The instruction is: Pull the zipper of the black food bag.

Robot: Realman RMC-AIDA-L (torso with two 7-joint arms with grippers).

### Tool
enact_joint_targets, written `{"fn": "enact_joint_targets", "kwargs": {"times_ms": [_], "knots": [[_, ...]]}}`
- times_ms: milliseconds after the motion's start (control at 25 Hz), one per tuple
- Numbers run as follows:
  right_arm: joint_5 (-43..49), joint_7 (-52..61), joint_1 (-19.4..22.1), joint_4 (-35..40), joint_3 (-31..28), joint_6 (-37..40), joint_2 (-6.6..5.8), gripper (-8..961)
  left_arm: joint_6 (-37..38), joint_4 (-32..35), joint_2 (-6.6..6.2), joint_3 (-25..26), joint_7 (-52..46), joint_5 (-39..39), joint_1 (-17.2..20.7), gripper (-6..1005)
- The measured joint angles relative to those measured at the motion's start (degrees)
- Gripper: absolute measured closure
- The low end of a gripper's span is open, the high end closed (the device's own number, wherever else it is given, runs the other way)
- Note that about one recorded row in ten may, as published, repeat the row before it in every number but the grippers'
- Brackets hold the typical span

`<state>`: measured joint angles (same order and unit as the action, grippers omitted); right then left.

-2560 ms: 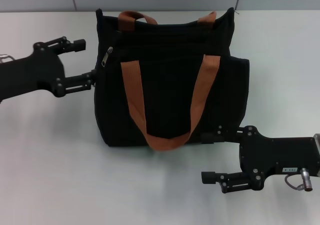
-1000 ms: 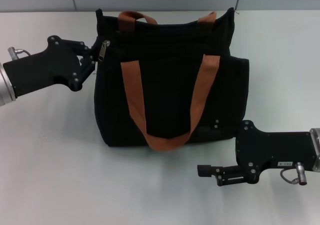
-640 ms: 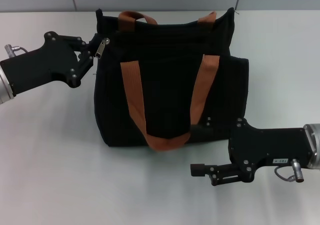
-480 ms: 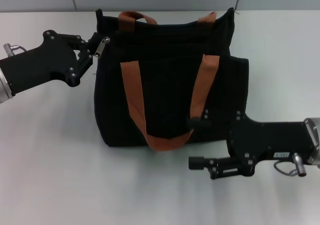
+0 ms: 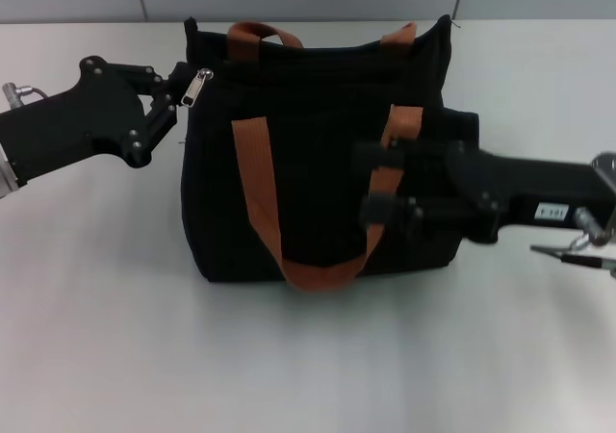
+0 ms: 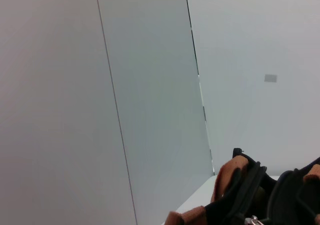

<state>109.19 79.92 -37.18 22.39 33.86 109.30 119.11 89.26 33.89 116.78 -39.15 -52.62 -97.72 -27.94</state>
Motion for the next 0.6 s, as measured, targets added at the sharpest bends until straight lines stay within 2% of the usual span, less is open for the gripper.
{"fn": "enact_joint_targets", "kwargs": {"times_ms": [280,600], "knots": [[-3.5,8.6,-1.0,3.0,0.1,0.1,-0.11,175,0.2,0.1,-0.11,0.2,0.0,0.2,0.1,969],[-3.6,18.0,-3.7,5.6,0.3,-2.0,-0.51,181,3.1,0.5,-0.08,0.3,-0.1,0.8,0.3,969]]}}
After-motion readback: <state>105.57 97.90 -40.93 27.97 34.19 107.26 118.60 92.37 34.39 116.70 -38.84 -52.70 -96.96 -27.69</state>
